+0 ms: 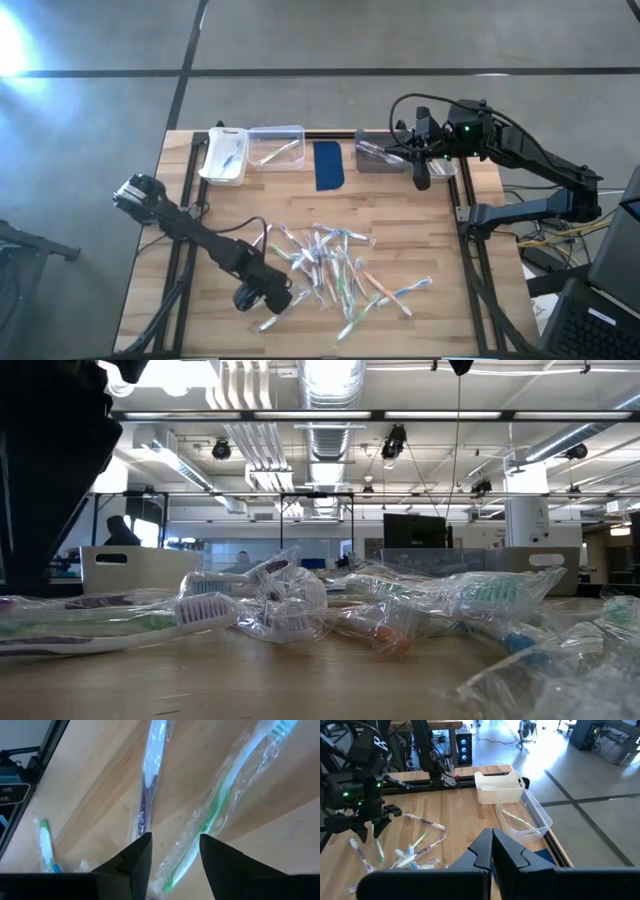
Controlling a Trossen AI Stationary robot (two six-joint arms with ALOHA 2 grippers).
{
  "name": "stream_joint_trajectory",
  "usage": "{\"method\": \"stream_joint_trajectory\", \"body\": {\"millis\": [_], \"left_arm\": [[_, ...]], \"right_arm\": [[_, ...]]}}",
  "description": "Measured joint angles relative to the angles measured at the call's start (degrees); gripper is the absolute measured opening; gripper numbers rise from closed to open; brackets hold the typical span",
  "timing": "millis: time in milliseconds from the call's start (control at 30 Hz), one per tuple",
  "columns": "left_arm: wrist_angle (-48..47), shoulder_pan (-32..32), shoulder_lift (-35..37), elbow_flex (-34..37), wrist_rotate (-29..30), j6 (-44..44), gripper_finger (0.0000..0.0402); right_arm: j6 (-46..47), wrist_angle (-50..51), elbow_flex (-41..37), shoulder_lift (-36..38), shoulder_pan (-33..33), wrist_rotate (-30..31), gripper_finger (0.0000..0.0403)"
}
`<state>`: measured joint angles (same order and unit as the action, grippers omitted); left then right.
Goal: Pick & Place Toothbrushes
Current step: Put the green toothbrush into the transparent bin
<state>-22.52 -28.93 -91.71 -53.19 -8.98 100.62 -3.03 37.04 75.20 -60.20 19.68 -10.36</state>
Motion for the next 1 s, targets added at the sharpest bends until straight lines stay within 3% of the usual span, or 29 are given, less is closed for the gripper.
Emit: {"method": "stream_joint_trajectory", "body": {"millis": [733, 867, 1000], "left_arm": [[-0.52, 0.09, -7.59, -0.2, 1.07, -0.37, 0.0152], [-0.82, 0.04, -8.58, -0.13, 2.21, -0.54, 0.0125], [-1.31, -0.01, -8.5, -0.03, 2.41, -1.86, 0.0071]], "right_arm": [[0.0, 0.0, 0.0, 0.02, 0.0, -0.01, 0.0008], [0.0, 0.0, 0.0, 0.02, -0.02, 0.0, 0.0008], [0.0, -0.01, 0.0, 0.02, 0.0, 0.01, 0.0008]]}}
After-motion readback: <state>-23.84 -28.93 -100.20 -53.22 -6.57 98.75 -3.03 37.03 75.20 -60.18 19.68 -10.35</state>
